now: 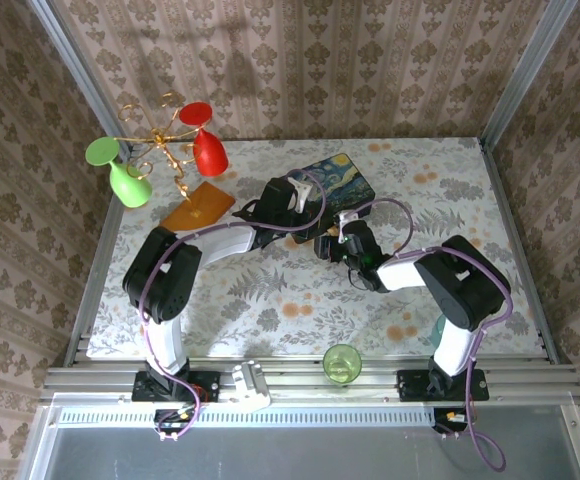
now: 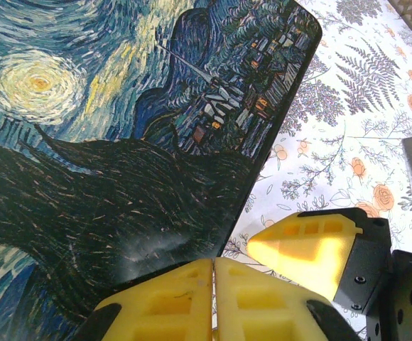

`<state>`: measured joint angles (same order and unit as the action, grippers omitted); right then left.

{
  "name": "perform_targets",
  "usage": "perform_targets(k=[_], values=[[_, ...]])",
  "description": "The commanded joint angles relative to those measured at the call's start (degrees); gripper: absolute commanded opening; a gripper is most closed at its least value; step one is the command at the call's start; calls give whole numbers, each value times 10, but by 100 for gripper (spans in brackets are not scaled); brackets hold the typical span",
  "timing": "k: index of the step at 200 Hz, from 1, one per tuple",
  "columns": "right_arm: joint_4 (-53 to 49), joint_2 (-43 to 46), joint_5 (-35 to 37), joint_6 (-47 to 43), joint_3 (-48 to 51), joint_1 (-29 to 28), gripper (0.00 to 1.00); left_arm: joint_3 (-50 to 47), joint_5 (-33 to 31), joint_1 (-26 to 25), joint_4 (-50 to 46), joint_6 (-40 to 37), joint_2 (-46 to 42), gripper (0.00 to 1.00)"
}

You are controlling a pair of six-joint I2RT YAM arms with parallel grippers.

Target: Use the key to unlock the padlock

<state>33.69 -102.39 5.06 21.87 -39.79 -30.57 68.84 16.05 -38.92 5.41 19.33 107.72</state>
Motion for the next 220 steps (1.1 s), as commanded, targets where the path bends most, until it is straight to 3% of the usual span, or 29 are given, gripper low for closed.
perform_targets(k=[1, 42, 77, 96, 118, 150, 174, 203, 220], values=[[-81, -18, 102, -88, -21, -16, 65, -35, -12, 0, -140, 11, 41, 11], [-85, -43, 173, -122, -50, -39, 66, -34, -10, -1, -142, 10, 41, 11], [10, -84, 136, -142, -45, -25, 65, -38, -12, -1, -144, 8, 43, 8], [54, -76, 147, -148, -26, -26, 60, -40, -13, -1, -142, 6, 45, 7], [-24, -81, 144, -132, -71, -19, 52, -43, -7, -1, -141, 4, 51, 6], [-37, -75, 187, -88, -76, 1, 42, -51, -9, -1, -141, 3, 48, 5], [-48, -64, 167, -29, -62, 45, 34, -59, -14, -1, -144, 0, 43, 4], [-19, -34, 118, -22, -29, 68, 37, -64, -15, -1, -141, -1, 42, 4], [-88, -27, 65, -18, -53, 74, 36, -64, -14, -1, -141, -1, 43, 4]])
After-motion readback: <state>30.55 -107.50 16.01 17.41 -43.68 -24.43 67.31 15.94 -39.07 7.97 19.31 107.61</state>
